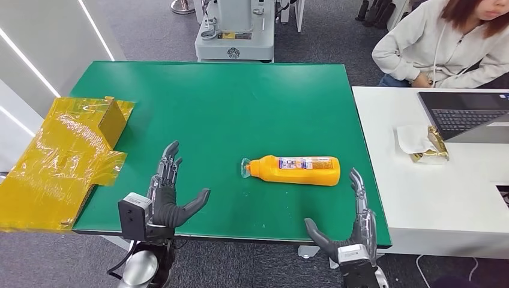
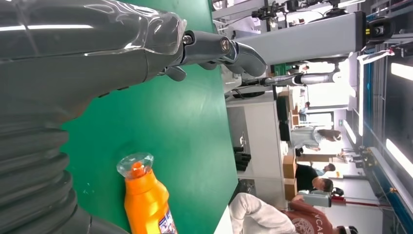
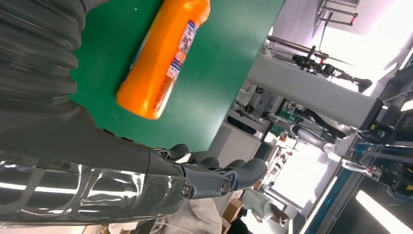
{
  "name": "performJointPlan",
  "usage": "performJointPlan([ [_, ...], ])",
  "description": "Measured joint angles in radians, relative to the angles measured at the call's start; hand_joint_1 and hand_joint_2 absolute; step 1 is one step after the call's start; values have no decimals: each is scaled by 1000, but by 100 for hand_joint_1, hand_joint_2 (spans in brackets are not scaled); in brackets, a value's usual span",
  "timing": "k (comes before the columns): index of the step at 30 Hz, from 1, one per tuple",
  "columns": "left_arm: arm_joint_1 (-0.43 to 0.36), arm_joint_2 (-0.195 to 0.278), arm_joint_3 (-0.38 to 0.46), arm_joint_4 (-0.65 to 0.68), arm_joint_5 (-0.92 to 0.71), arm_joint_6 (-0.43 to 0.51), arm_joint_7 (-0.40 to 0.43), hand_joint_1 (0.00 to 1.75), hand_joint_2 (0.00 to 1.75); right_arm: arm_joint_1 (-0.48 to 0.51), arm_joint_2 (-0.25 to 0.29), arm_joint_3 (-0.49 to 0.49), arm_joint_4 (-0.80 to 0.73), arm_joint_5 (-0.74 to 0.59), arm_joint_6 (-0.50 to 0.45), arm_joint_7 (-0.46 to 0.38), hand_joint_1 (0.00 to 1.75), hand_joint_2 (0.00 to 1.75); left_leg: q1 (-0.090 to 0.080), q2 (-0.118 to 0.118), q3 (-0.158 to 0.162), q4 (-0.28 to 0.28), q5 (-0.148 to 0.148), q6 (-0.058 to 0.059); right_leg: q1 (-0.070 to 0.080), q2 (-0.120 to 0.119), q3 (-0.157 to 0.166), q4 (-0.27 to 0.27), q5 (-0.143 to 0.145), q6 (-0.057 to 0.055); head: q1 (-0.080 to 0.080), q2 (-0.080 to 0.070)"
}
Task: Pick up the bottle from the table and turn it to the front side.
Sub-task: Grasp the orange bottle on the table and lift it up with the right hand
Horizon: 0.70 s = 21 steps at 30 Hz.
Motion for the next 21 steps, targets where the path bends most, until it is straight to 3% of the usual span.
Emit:
performJointPlan([
  [7, -10, -12, -1, 23, -1, -5, 0, 0, 175, -11, 0, -18, -5, 26, 0, 9, 0, 175, 0, 0, 0, 0, 0, 0, 0, 0, 0, 0, 0, 0, 0, 0],
  [15, -67, -31, -23, 81, -14, -83, 0, 0, 175, -68, -8, -52, -10, 339, 52, 152, 0, 175, 0, 0, 0, 0, 1, 1, 0, 0, 0, 0, 1, 0, 0, 0],
  [21, -158, -64, -57, 174, -14, -148, 0, 0, 175, -245, -81, -66, 108, 530, 137, 282, 0, 175, 0, 1, -1, 1, 3, 2, 0, 1, 0, 0, 5, 2, 0, 0],
])
